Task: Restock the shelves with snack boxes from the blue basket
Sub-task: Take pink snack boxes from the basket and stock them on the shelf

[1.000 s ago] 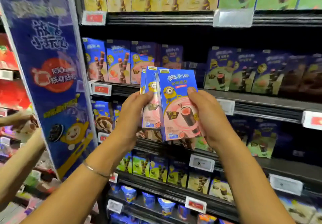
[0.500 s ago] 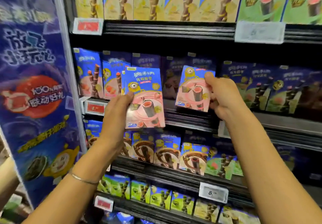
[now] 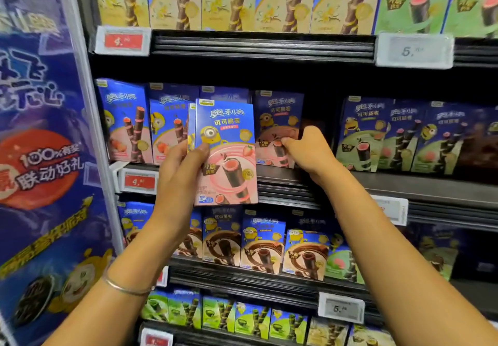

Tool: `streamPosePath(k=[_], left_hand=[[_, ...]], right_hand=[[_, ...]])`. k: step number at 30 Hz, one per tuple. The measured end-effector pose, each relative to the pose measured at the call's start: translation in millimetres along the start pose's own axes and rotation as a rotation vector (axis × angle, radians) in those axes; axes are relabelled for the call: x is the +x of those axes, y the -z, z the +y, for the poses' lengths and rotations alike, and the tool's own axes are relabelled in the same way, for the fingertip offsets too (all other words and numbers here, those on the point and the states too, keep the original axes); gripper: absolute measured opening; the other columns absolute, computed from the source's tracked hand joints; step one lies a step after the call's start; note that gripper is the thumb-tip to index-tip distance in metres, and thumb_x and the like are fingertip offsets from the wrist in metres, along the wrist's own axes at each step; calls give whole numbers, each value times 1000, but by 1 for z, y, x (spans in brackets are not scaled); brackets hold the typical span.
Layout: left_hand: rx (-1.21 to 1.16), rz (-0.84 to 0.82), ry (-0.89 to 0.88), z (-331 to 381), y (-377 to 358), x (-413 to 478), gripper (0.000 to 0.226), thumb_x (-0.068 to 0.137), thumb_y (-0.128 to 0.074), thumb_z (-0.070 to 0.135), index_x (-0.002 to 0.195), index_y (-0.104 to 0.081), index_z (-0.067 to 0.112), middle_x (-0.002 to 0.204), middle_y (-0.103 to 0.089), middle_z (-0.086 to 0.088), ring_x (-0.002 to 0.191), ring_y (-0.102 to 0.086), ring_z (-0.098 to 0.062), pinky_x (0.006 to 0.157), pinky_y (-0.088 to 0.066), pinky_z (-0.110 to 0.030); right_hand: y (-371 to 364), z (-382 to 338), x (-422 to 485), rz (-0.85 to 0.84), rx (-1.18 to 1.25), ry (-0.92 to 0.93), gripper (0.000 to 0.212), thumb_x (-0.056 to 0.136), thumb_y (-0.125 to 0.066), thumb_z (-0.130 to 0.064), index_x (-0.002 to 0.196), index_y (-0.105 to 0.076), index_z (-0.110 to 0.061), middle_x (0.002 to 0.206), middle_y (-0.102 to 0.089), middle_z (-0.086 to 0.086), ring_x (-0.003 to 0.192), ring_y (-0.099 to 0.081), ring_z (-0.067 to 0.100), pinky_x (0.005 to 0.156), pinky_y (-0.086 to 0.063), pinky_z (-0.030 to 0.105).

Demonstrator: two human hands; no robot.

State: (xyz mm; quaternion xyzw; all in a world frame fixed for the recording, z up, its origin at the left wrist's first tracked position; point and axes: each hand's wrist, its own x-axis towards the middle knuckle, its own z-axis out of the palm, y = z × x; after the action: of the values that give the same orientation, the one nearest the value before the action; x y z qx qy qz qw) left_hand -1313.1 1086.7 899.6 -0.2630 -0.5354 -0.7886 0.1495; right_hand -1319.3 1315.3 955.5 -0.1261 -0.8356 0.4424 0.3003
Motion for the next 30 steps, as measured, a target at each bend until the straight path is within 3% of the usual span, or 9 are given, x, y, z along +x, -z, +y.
streamPosePath(k=[6,9,14,17,19,23,26,28,30], left_hand=[[-38,-63,-2,-5,5,4,32,98,-57,26,70,-71,35,72,-70,16,66,-68,-2,57,-51,-15],[-51,-86,-1,-6,7,5,31,97,-57,27,71,-71,36,74,-71,14,68,-70,-4,57,-52,-16],[-92,-91,5,-6,5,3,26,96,-58,26,77,-74,34,77,-74,13,71,-72,-4,58,-53,-16],[-109,-113,-3,-8,3,1,33,99,-55,22,74,-73,34,73,-72,15,68,-71,-1,57,-52,-14],[-130,-110,6,-8,2,1,23,97,-57,24,80,-71,30,77,-74,12,70,-72,-5,58,-53,-16],[-156,-103,39,-9,1,-1,18,93,-60,30,101,-67,15,89,-77,3,79,-75,-13,62,-57,-21],[-153,-92,56,-10,-3,-2,22,94,-60,30,106,-67,13,91,-78,2,81,-76,-14,64,-58,-23],[-151,-78,63,-9,-8,-1,23,93,-61,29,107,-67,12,91,-78,3,80,-76,-13,64,-57,-23],[-141,-69,72,-9,-12,-1,26,92,-62,29,111,-68,12,94,-78,1,83,-75,-16,66,-58,-25]], right_hand=[[-11,-3,5,-127,-131,-1,19,96,-52,-13,104,-62,0,101,-64,18,91,-60,33,79,-51,40],[-15,-4,5,-145,-175,2,9,98,-52,-15,93,-56,-9,95,-60,13,85,-56,29,69,-44,33],[-16,-7,4,-158,-187,6,12,98,-53,-18,88,-53,-13,90,-57,10,80,-52,26,69,-40,32],[-12,-11,1,-164,-152,4,26,99,-52,-13,74,-49,-18,72,-54,0,67,-50,16,54,-39,27],[-8,-14,-6,-156,-62,-19,28,100,-52,-10,73,-48,-17,71,-52,-2,64,-48,13,46,-40,20],[4,-14,-29,-12,65,17,16,102,-56,-27,94,-48,-16,88,-51,-7,79,-50,10,65,-40,28],[9,-16,-61,47,324,68,17,100,-59,-36,106,-59,-21,109,-63,-8,102,-63,9,90,-53,35],[9,-22,-82,-99,494,57,23,95,-64,-42,108,-64,-23,111,-72,-2,104,-70,15,93,-58,43],[6,-27,-97,-275,537,41,34,90,-70,-42,116,-63,-20,107,-76,0,97,-74,15,85,-61,41]])
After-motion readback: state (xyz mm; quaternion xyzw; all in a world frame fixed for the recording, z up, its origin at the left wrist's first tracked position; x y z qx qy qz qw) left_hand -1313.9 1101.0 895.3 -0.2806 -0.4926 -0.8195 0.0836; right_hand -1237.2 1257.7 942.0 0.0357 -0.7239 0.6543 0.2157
